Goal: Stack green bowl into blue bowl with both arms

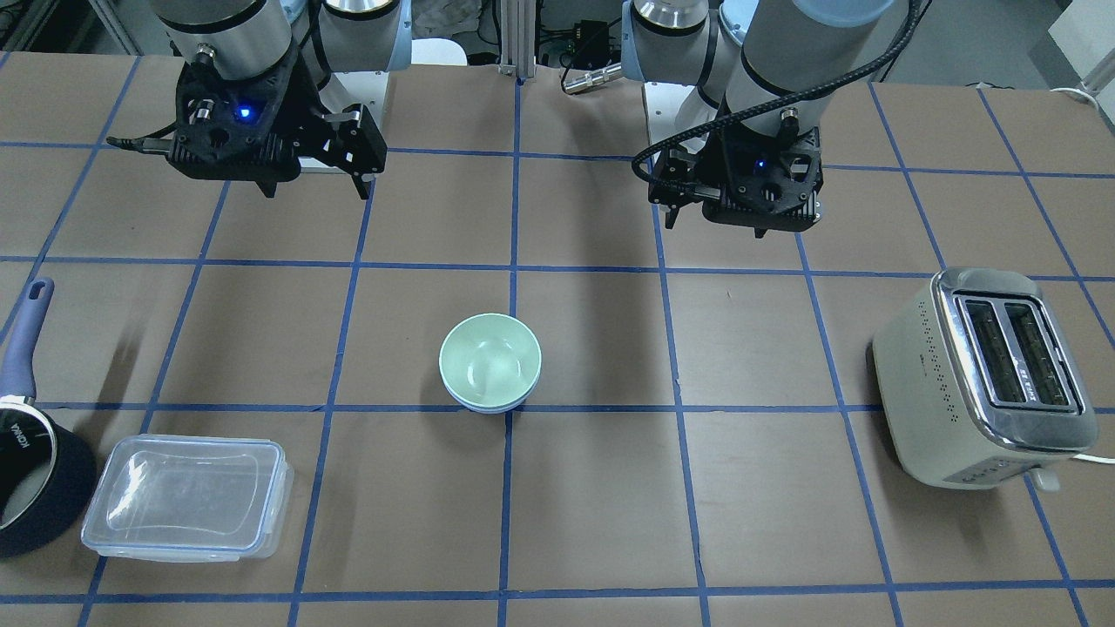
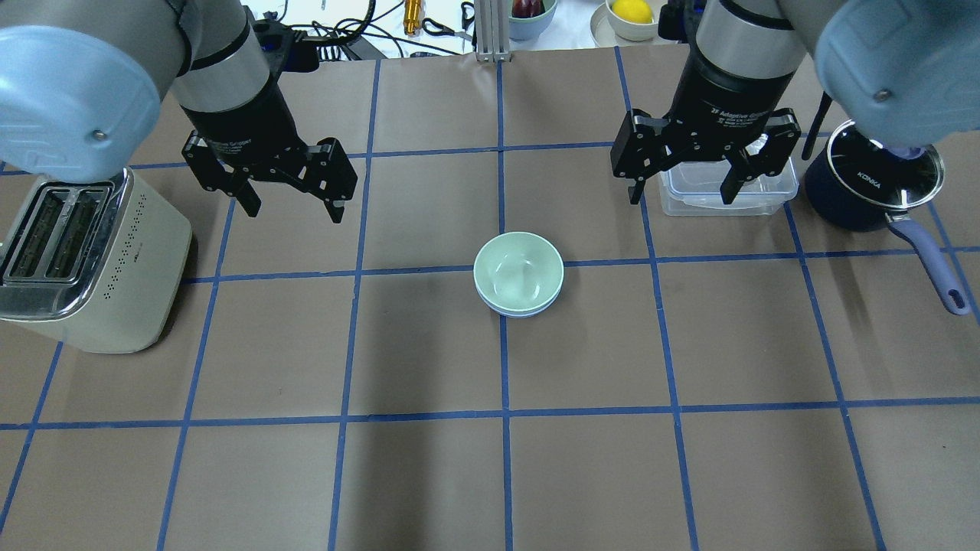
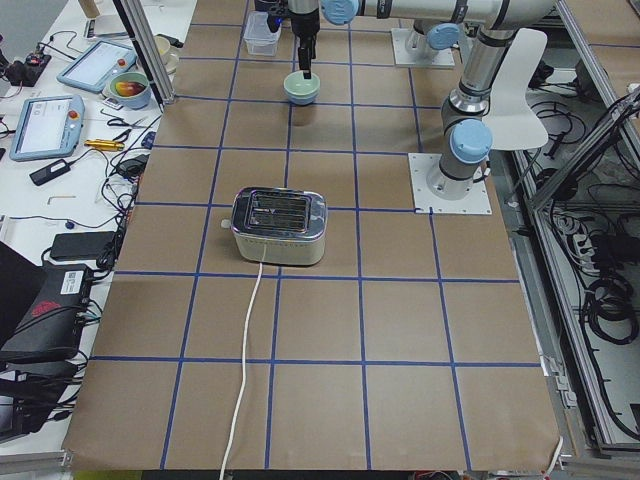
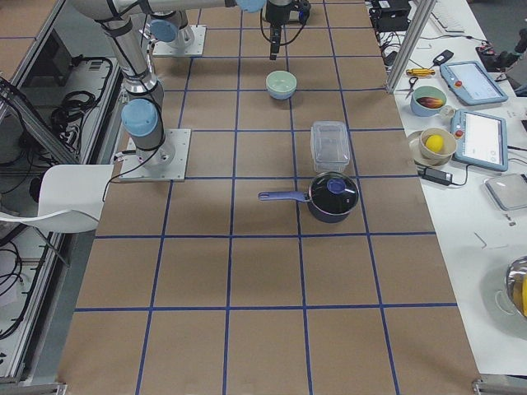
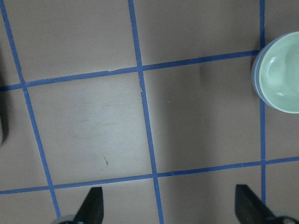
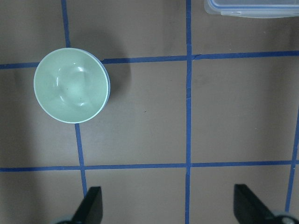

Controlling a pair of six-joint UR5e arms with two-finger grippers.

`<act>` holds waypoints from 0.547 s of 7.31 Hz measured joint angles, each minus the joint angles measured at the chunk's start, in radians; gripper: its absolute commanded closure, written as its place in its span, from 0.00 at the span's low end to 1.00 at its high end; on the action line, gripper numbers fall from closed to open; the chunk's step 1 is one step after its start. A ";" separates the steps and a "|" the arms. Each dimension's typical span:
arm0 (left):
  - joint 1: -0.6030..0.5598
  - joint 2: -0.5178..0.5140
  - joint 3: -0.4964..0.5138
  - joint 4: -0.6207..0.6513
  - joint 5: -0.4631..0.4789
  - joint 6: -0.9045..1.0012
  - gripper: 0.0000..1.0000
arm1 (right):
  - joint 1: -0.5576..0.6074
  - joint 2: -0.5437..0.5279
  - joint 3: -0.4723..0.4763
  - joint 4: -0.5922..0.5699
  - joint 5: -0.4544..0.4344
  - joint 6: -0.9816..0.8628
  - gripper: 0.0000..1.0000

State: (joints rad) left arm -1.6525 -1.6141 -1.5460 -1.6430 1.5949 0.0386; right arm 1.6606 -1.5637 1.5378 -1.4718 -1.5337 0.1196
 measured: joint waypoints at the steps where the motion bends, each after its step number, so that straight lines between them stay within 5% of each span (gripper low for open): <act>1: 0.000 0.000 0.000 0.000 0.002 -0.001 0.00 | -0.002 -0.001 0.020 -0.018 -0.005 0.000 0.00; 4: 0.001 -0.001 -0.001 0.001 0.003 0.000 0.00 | -0.003 -0.005 0.041 -0.057 -0.021 0.003 0.00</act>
